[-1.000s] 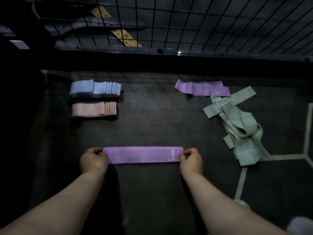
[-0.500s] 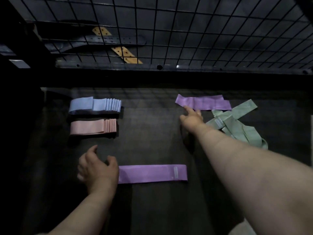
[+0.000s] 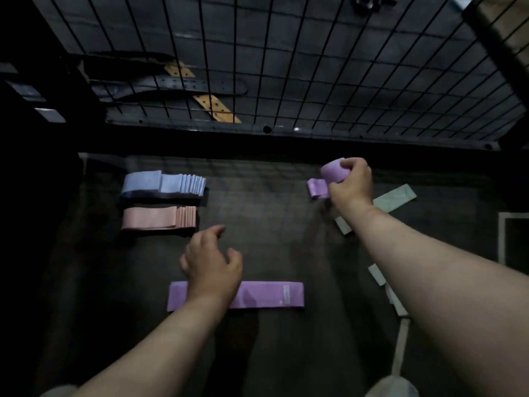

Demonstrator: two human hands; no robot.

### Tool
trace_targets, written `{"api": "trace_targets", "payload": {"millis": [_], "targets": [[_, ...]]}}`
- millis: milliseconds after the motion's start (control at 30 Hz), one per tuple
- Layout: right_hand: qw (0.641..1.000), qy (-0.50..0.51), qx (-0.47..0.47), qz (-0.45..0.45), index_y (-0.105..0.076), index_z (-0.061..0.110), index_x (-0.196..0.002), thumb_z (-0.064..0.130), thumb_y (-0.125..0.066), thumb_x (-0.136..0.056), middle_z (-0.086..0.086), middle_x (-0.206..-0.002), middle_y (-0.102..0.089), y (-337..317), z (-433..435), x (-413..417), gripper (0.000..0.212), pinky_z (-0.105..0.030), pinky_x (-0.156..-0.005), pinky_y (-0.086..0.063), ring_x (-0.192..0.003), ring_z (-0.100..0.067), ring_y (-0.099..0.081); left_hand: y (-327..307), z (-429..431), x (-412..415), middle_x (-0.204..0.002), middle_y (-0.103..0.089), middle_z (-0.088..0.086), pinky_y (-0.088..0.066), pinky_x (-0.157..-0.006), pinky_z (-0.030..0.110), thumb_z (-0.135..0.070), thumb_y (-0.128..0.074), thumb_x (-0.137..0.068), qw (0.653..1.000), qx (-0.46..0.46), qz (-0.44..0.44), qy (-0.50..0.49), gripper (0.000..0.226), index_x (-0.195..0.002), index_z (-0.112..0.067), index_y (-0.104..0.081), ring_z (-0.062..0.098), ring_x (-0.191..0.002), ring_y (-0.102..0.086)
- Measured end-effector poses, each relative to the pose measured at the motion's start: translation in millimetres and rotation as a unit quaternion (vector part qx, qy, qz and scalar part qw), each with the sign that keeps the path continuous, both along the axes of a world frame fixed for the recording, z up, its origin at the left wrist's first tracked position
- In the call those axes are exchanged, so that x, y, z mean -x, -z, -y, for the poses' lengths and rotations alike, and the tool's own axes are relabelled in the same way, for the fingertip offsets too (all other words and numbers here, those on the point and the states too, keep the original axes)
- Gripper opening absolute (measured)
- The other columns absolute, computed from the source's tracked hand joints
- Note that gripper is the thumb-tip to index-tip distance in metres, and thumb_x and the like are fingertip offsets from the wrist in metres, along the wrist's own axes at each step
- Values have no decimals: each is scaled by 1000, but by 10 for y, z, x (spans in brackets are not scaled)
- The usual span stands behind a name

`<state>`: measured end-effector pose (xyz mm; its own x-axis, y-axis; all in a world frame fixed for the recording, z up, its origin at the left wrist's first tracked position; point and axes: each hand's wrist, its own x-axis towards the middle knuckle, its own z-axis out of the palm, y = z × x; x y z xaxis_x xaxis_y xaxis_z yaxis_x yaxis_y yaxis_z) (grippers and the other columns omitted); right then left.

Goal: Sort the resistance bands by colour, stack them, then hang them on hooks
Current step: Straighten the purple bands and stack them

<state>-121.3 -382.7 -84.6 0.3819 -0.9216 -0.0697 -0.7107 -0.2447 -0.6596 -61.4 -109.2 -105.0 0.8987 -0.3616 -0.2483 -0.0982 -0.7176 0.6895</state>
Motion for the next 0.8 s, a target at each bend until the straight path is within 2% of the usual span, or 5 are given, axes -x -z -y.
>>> {"api": "trace_targets", "payload": {"millis": [167,267,400,567,800], "targets": [[989,-147,16,6,-48,9,-130,-10,-57,-76,-9,-135,-41,-1030,-307,83,58,-18,-98,-35,-117,-16,-45,-824,450,54,-136,-50,1,-38,-109,40,-25,-66,-76,986,90,-73,123,59,-134,-27,-53,23,-123,-51],[975,-218,7,46,-56,10,-125,-5,-71,-74,-7,-126,-56,-1722,-557,96,54,-22,-98,-43,-117,-19,-55,-1504,562,13,-139,-50,-3,-41,-109,43,-39,-67,-63,966,194,-121,119,79,-139,-32,-46,18,-125,-50],[948,-264,-85,156,-64,14,-107,5,-78,-80,-4,-109,-69,-2587,-1099,295,32,-32,-96,-53,-105,-17,-66,-2436,421,-57,-136,-54,1,-48,-104,39,-18,-64,-62,924,312,-172,138,87,-145,-27,-40,17,-120,-57],[938,-202,-138,246,-67,17,-96,21,-67,-93,-2,-92,-73,-3328,-1653,575,4,-33,-75,-60,-86,-16,-71,-3354,-56,75,-117,-69,12,-56,-91,33,4,-70,-85,881,376,-196,209,43,-124,-11,-59,23,-104,-68],[835,-104,-416,344,-64,3,-116,24,-52,-100,-22,-114,-70,-3515,-1942,913,29,-54,-94,-53,-104,-35,-70,-3671,-560,479,-83,-67,4,-56,-76,37,-3,-80,-66,839,422,-279,203,67,-126,-15,-54,19,-79,-67]]}}
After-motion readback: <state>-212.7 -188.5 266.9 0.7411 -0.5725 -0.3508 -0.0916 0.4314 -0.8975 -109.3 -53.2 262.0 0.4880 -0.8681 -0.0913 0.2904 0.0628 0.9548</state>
